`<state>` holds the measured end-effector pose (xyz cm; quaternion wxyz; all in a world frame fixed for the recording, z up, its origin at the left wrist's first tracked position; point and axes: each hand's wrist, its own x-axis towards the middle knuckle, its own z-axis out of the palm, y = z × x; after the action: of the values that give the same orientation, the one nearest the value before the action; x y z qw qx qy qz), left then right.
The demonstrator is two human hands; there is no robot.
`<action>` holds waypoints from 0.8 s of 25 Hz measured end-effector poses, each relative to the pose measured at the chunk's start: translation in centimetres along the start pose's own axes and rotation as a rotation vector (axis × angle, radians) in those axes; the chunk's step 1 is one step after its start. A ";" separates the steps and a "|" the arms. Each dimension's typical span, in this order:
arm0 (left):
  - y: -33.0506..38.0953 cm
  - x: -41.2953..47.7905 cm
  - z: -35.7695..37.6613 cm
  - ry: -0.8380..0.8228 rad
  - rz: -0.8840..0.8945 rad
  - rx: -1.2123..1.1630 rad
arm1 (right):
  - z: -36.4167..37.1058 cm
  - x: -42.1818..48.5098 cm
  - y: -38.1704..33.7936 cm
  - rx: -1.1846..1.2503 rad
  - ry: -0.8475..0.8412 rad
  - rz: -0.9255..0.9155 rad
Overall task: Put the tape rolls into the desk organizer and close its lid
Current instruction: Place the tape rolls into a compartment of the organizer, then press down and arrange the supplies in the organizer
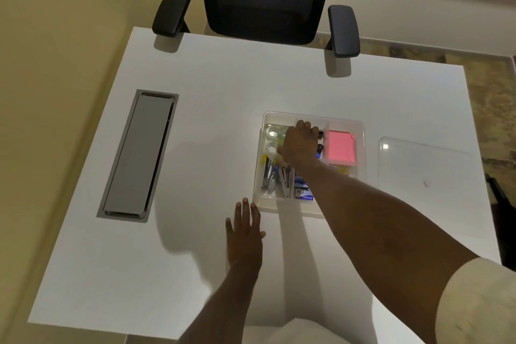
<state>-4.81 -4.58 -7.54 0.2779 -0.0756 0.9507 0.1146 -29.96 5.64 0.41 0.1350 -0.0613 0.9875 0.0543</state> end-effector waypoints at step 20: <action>1.3 4.3 -9.2 0.475 0.094 -0.205 | -1.4 -3.4 5.9 0.244 0.121 -0.077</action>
<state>-13.38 -6.08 -2.07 0.0324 -0.0838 0.9752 0.2022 -27.91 11.68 3.18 0.0839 -0.0853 0.9900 -0.0753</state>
